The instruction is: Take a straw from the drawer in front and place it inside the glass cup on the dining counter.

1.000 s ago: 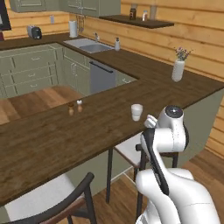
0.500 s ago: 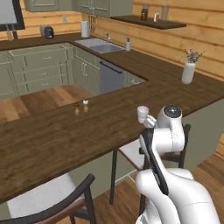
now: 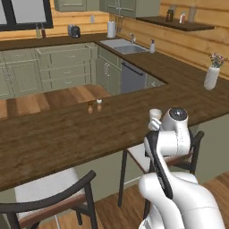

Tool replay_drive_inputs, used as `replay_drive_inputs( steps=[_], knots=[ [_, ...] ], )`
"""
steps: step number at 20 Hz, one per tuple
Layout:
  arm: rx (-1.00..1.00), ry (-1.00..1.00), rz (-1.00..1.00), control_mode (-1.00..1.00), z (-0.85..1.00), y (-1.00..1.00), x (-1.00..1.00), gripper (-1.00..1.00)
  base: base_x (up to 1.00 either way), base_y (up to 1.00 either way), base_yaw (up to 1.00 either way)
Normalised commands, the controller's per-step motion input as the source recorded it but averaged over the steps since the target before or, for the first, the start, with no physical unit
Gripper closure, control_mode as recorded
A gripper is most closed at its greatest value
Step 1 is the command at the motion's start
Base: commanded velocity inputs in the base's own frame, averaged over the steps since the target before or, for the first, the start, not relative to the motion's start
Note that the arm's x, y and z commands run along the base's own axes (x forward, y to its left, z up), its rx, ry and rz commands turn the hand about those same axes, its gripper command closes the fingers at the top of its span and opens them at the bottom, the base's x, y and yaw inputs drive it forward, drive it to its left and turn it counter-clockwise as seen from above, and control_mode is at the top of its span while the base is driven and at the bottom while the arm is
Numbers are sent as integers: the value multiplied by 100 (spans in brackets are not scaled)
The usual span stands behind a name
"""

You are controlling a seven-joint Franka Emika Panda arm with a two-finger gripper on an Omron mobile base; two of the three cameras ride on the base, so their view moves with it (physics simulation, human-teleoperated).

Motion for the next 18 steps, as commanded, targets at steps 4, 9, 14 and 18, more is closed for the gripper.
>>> replay_drive_inputs(
  steps=[4,9,14,18],
  knots=[
    [0,0,0,100,0,0,0,100,73,0,34],
    [0,0,0,100,0,0,0,100,65,0,28],
    [-3,27,12,-100,23,0,55,100,0,0,0],
    [-6,37,0,-100,78,0,19,100,0,0,0]
  ],
)
